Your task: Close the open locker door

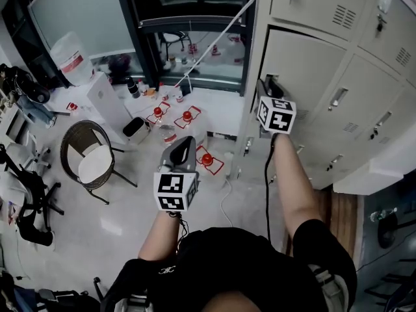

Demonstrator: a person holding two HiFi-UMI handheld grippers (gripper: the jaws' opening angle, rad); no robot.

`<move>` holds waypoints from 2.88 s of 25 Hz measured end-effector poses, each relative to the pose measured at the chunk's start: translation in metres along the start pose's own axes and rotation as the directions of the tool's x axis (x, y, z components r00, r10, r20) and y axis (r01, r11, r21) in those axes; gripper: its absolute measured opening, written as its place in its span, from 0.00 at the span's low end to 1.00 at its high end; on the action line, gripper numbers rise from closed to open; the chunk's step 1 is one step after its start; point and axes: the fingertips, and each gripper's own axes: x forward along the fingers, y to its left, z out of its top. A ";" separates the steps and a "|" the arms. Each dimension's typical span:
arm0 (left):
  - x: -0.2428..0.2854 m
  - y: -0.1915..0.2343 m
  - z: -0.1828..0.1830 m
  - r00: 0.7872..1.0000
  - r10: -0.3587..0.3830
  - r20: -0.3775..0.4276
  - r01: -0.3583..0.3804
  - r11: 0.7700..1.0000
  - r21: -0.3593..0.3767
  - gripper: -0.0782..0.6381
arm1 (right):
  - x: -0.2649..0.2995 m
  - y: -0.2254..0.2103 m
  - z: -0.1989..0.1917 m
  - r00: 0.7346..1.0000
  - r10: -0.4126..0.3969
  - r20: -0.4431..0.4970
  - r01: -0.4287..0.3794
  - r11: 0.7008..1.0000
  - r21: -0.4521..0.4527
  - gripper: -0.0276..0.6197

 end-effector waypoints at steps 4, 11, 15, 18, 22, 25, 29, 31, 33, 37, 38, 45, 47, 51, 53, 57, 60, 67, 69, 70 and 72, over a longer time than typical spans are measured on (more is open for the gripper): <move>0.000 0.008 0.001 1.000 0.018 0.001 -0.018 1.000 -0.001 0.11 | 0.011 -0.003 0.001 1.000 -0.021 -0.005 0.021 1.000 -0.004 0.25; -0.002 0.016 0.000 0.999 0.038 -0.002 -0.038 0.999 0.003 0.11 | 0.034 -0.011 0.000 0.998 -0.057 -0.024 0.057 0.998 -0.005 0.25; -0.005 0.019 -0.001 0.999 0.046 -0.007 -0.046 0.999 0.002 0.11 | 0.043 -0.015 0.002 0.997 -0.067 -0.033 0.067 0.998 0.003 0.25; -0.006 0.020 -0.002 0.999 0.047 -0.010 -0.047 0.999 0.002 0.11 | 0.042 -0.017 0.003 0.999 -0.030 -0.029 0.031 0.998 0.047 0.25; -0.005 0.015 -0.003 0.999 0.037 -0.009 -0.037 0.999 -0.001 0.11 | 0.038 -0.015 0.005 1.000 -0.003 0.015 0.002 0.998 0.060 0.25; -0.003 0.009 -0.002 1.000 0.024 -0.008 -0.024 1.000 0.000 0.11 | 0.026 -0.014 0.011 0.998 0.011 0.066 -0.014 0.999 0.051 0.25; 0.002 -0.001 0.000 1.000 0.006 -0.005 -0.006 1.000 -0.005 0.11 | -0.010 -0.012 0.020 0.992 0.015 0.125 -0.020 0.999 0.040 0.25; 0.007 -0.010 0.001 1.000 -0.012 -0.004 0.012 1.000 -0.009 0.11 | -0.039 -0.013 0.023 0.987 0.001 0.160 -0.008 0.999 0.042 0.25; 0.012 -0.021 0.002 0.999 -0.037 0.000 0.037 0.999 -0.011 0.11 | -0.070 -0.014 0.024 0.980 -0.017 0.196 0.009 0.999 0.042 0.25; 0.021 -0.046 0.003 0.996 -0.092 0.005 0.092 0.996 -0.012 0.11 | -0.129 -0.009 0.014 0.975 -0.025 0.219 0.024 1.000 0.007 0.24; 0.023 -0.053 0.003 0.994 -0.107 0.006 0.107 0.994 -0.012 0.11 | -0.144 -0.009 0.011 0.974 -0.037 0.222 0.039 0.999 -0.006 0.20; 0.025 -0.105 0.001 0.979 -0.204 -0.001 0.204 0.979 -0.018 0.11 | -0.221 -0.018 -0.022 0.980 -0.112 0.163 0.115 0.993 -0.005 0.06; 0.022 -0.116 0.000 0.975 -0.222 -0.002 0.222 0.975 -0.017 0.11 | -0.232 -0.021 -0.033 0.983 -0.120 0.135 0.122 0.993 -0.003 0.06; 0.014 -0.133 -0.004 0.969 -0.248 -0.008 0.248 0.969 -0.021 0.11 | -0.249 -0.023 -0.042 0.986 -0.129 0.110 0.129 0.992 0.005 0.06; 0.009 -0.138 -0.004 0.967 -0.254 -0.009 0.253 0.967 -0.020 0.11 | -0.256 -0.023 -0.042 0.984 -0.136 0.111 0.136 0.991 -0.001 0.06; 0.001 -0.141 -0.002 0.967 -0.254 -0.005 0.254 0.967 -0.020 0.11 | -0.265 -0.022 -0.040 0.983 -0.138 0.117 0.139 0.990 -0.001 0.06; -0.005 -0.142 -0.002 0.969 -0.249 -0.002 0.249 0.968 -0.020 0.11 | -0.270 -0.020 -0.040 0.983 -0.134 0.122 0.134 0.991 0.004 0.06; -0.012 -0.146 0.000 0.970 -0.244 0.004 0.244 0.970 -0.019 0.11 | -0.275 -0.016 -0.037 0.985 -0.117 0.126 0.119 0.993 -0.002 0.06; -0.014 -0.148 0.000 0.969 -0.245 0.003 0.245 0.969 -0.020 0.11 | -0.277 -0.016 -0.037 0.985 -0.117 0.127 0.118 0.993 -0.003 0.06; -0.015 -0.148 -0.001 0.969 -0.246 0.002 0.246 0.969 -0.020 0.11 | -0.278 -0.016 -0.037 0.985 -0.116 0.125 0.117 0.993 -0.002 0.06; -0.017 -0.150 -0.001 0.969 -0.246 0.001 0.246 0.969 -0.020 0.11 | -0.279 -0.015 -0.038 0.987 -0.109 0.120 0.109 0.994 0.006 0.06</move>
